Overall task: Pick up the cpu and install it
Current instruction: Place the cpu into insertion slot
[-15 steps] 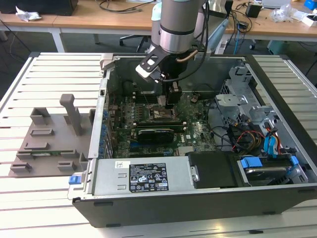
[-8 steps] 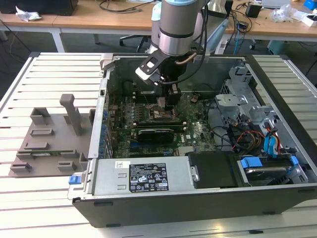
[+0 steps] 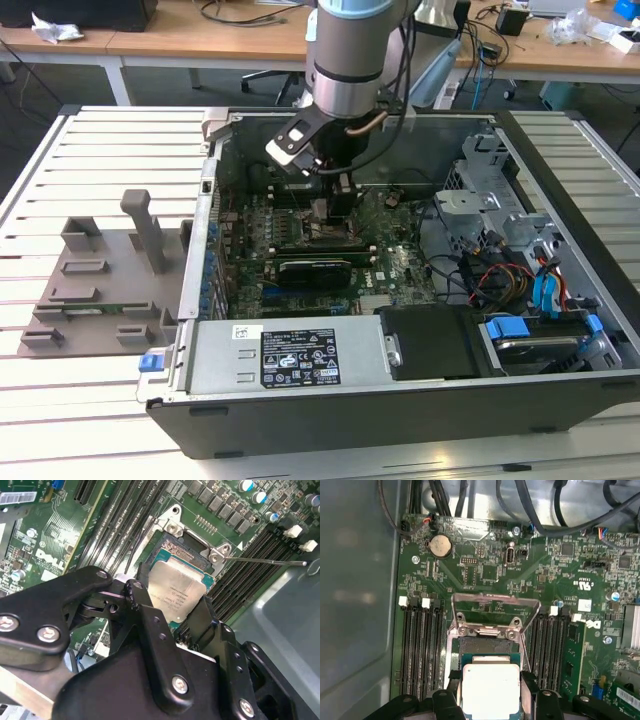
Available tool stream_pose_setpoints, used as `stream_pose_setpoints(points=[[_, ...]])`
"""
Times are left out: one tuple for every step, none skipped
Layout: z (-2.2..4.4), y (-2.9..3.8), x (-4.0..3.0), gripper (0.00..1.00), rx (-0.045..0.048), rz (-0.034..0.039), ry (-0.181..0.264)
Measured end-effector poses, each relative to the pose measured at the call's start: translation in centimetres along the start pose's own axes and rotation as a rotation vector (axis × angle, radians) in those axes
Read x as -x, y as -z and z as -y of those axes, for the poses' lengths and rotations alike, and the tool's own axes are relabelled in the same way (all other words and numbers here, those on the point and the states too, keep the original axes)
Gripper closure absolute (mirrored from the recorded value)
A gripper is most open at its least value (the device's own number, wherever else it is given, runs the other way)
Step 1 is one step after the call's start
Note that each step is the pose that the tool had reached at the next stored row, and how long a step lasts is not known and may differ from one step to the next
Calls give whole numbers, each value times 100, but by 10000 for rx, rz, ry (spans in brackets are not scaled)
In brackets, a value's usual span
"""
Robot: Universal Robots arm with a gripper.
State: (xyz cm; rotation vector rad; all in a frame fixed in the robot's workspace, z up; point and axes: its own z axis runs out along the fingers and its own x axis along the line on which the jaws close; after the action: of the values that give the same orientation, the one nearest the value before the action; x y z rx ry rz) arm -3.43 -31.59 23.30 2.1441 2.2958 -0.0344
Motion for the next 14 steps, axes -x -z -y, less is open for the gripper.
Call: stream_pose_setpoints(points=[[0,-7,0,45,-3,-1,-110],[0,-15,0,45,-4,-4,-256],[1,-23,0,45,-8,-7,-477],[1,-24,0,45,-10,-5,-483],[0,-24,0,45,-10,-5,-483],[0,-25,0,45,-9,-7,-483],[0,-25,-1,45,-8,-7,-483],[0,-25,-1,45,-9,-7,-483],[0,-26,0,45,-9,-7,-483],[0,-27,-1,45,-8,-8,-483],[0,-31,-1,45,-6,-10,-483],[0,-33,-1,45,-8,-7,-483],[0,-36,-1,45,-7,-9,-483],[0,-39,-1,45,-8,-8,-483]])
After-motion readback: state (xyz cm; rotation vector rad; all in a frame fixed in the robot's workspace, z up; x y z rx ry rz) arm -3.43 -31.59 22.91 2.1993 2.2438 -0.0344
